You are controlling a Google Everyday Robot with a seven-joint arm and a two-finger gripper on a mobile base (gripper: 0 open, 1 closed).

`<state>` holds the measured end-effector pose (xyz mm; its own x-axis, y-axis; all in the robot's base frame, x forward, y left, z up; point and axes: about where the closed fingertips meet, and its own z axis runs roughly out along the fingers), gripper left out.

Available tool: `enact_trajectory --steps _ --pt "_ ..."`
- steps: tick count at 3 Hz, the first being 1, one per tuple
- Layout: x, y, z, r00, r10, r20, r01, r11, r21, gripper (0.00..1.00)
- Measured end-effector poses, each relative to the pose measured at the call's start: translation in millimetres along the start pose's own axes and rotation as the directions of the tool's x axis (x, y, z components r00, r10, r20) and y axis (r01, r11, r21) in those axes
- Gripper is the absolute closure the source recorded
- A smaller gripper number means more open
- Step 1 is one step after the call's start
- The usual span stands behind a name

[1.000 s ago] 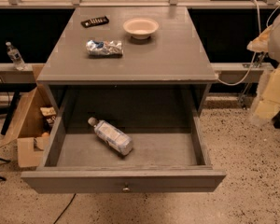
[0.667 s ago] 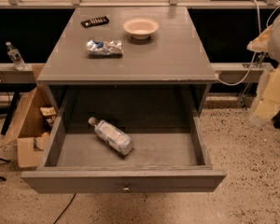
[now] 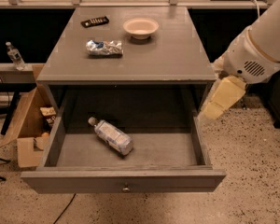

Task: Pick blue plastic bottle from top drawer and place on counter

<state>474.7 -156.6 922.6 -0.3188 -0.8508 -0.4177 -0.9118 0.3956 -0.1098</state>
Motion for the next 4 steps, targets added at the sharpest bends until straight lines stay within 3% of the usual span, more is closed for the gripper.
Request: enact_trajectory --steps 2,4 --pt "-2.7 3.1 14.0 1.000 0.026 0.014 -0.026 0.9996 -0.008 0.00" --pt "-21.2 19.0 110.7 0.983 0.158 0.094 -0.153 0.9869 -0.050 0.00"
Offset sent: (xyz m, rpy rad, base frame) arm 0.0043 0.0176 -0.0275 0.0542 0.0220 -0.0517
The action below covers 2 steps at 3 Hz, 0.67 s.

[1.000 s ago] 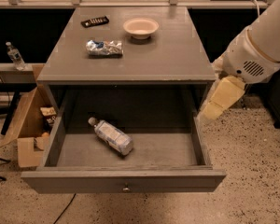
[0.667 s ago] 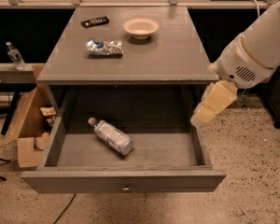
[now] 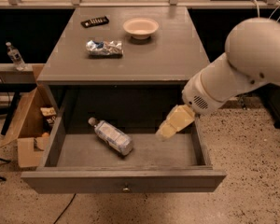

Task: Pick blue plastic bottle from top drawer and place on counter

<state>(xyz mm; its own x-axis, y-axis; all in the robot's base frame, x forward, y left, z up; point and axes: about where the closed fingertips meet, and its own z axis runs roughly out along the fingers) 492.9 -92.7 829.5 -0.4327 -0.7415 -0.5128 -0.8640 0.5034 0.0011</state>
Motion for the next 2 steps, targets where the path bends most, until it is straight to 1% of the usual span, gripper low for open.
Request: enact_trajectory --steps 1,2 --pt "-6.0 -4.9 4.5 1.000 0.001 0.026 -0.001 0.9997 0.025 0.00" --pt "-6.0 -4.9 4.5 1.000 0.001 0.026 -0.001 0.9997 0.025 0.00"
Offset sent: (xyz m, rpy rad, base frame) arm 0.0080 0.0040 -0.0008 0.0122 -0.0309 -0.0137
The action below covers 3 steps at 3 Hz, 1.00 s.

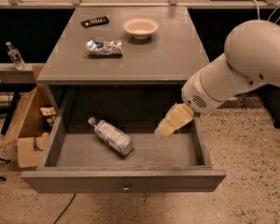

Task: Pick blue plastic bottle from top drawer and place on counter

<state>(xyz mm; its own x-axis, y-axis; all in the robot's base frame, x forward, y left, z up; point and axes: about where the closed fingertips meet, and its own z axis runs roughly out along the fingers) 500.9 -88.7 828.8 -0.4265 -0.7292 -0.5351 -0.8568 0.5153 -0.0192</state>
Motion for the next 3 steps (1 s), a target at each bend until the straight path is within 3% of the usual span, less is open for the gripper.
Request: enact_trajectory --steps 1,3 --pt "-1.3 0.9 9.6 1.000 0.006 0.009 -0.006 0.9999 -0.012 0.00" --pt "-27.8 25.6 92.4 1.000 0.017 -0.002 -0.017 0.9977 -0.066 0.00"
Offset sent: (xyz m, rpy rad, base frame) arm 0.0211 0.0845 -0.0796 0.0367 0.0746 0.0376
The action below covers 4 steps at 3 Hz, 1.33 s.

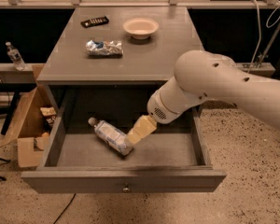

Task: Pick blue plastic bottle from top drawer and place on counter

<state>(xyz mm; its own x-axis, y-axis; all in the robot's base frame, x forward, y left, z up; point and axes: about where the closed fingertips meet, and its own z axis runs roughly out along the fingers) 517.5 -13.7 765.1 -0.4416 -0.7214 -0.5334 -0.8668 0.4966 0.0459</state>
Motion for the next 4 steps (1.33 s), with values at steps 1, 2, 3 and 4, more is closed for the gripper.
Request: enact_trajectory --steps 1,2,3,4 --pt "-12.1 4.5 35.5 0.999 0.045 0.003 -0.045 0.9989 0.017 0.00" --pt "-29.2 0.7 65.3 0.993 0.107 0.054 -0.108 0.9941 0.010 0.00" --pt "-29.2 0.7 65.3 0.993 0.107 0.054 -0.108 0.9941 0.010 0.00" --pt "-31.1 -1.4 91.7 0.993 0.111 0.039 -0.112 0.9934 0.023 0.00"
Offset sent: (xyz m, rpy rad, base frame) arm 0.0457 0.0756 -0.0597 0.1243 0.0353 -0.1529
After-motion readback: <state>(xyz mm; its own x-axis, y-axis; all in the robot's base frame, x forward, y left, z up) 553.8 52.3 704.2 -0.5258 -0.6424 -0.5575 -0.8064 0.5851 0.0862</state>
